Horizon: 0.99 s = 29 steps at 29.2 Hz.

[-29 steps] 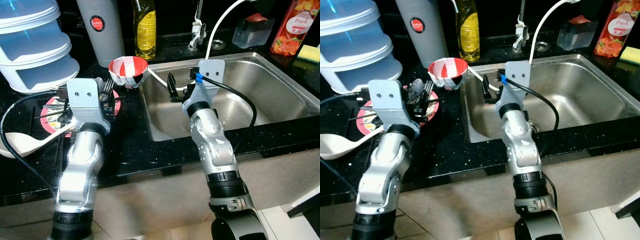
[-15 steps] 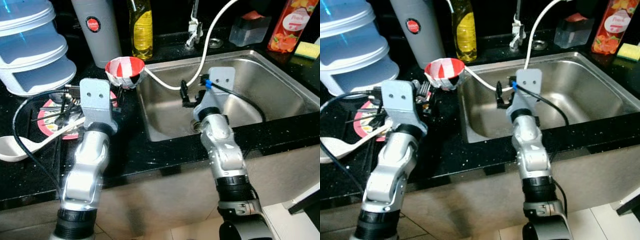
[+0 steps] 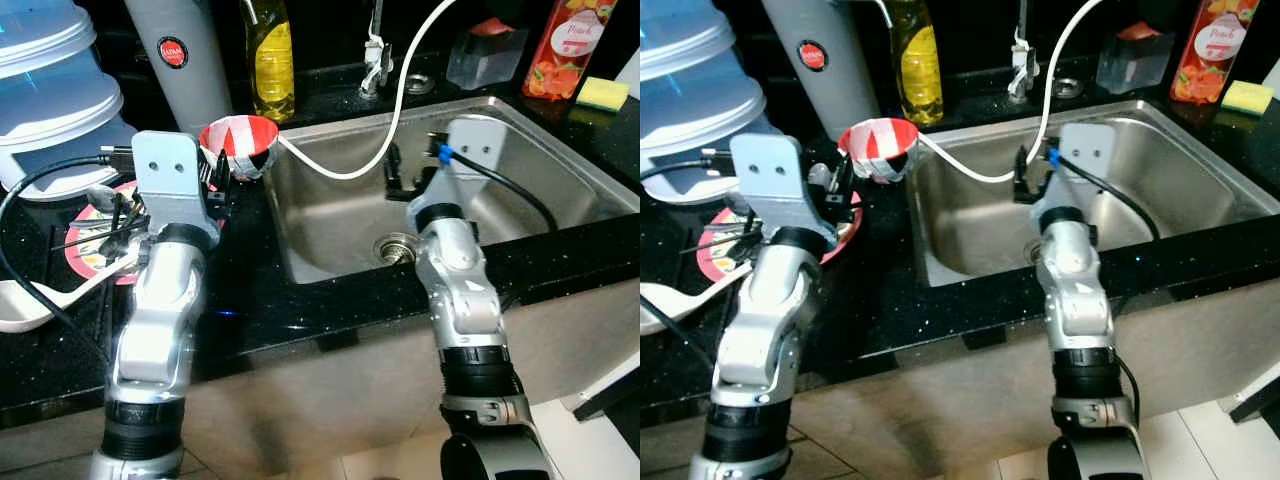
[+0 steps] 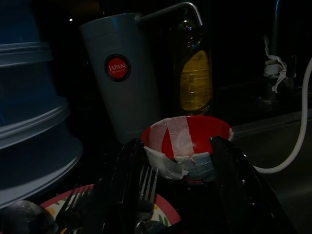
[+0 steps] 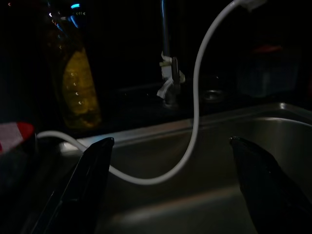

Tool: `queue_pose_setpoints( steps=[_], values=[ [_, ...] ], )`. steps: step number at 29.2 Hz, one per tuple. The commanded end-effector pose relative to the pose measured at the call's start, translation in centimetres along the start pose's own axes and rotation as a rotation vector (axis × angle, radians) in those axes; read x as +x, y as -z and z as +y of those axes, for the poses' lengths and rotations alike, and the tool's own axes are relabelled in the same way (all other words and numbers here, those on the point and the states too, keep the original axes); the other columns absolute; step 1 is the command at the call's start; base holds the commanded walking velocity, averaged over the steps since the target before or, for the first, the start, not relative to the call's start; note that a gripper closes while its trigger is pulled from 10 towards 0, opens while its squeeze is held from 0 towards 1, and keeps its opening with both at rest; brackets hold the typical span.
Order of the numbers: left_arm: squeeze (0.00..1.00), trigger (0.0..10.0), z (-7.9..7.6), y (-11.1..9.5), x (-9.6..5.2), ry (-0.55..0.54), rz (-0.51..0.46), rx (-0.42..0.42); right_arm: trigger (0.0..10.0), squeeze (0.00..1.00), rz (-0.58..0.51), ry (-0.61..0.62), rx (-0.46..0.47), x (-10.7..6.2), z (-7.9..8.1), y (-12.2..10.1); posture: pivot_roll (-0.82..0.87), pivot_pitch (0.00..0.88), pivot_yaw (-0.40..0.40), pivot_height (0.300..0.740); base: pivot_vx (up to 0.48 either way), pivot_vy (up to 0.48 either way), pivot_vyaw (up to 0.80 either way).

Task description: Kitchen organization

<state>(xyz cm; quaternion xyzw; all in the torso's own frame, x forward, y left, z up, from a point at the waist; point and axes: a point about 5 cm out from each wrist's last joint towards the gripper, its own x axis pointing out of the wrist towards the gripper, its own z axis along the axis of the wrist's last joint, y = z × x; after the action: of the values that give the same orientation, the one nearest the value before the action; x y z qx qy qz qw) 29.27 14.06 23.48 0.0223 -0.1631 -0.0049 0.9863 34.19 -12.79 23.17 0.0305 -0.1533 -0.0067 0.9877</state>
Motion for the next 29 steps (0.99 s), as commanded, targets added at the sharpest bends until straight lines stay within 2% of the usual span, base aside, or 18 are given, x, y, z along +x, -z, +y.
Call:
queue_pose_setpoints(
  steps=[1,6,11,13,18,21,24,29],
  values=[
    [0.00,10.0,-0.1,0.3,0.2,0.001,0.027,-0.020,10.0,0.00,0.010,-0.028,0.020,0.1,0.9,0.3,0.06,0.000,0.086,0.740,0.000,0.000,0.00],
    [0.00,10.0,0.4,0.4,0.0,-0.025,0.058,-0.050,10.0,0.00,0.029,-0.045,0.040,-0.3,1.7,0.6,0.08,0.000,0.096,0.740,0.000,0.000,0.00],
    [0.00,10.0,0.0,1.2,-0.5,0.001,0.077,-0.031,10.0,0.00,0.040,-0.062,0.050,-1.0,2.3,1.4,0.07,0.000,0.092,0.740,0.000,0.000,0.00],
    [0.00,10.0,-0.2,1.4,-0.5,-0.006,0.084,-0.027,10.0,0.00,0.054,-0.058,0.060,-1.2,2.3,1.8,0.08,0.000,0.092,0.740,0.000,0.000,0.00],
    [0.00,10.0,-0.7,1.1,0.5,0.003,0.069,-0.037,10.0,0.00,0.032,-0.115,0.059,-0.3,3.6,1.0,0.05,0.000,0.079,0.740,0.000,0.000,0.00],
    [0.00,10.0,-0.7,1.2,0.5,0.001,0.069,-0.033,10.0,0.00,0.016,-0.126,0.045,-0.1,3.5,0.8,0.06,0.000,0.072,0.740,0.000,0.000,0.00],
    [0.00,10.0,-0.6,0.9,0.7,-0.028,0.059,-0.043,10.0,0.00,0.032,-0.085,0.039,0.2,2.4,1.2,0.05,0.000,0.081,0.740,0.000,0.000,0.00],
    [0.00,10.0,-0.3,1.5,0.3,-0.004,0.079,-0.027,10.0,0.00,0.005,-0.083,0.029,0.1,2.6,0.7,0.02,0.000,0.112,0.740,0.000,0.000,0.00]
  ],
)
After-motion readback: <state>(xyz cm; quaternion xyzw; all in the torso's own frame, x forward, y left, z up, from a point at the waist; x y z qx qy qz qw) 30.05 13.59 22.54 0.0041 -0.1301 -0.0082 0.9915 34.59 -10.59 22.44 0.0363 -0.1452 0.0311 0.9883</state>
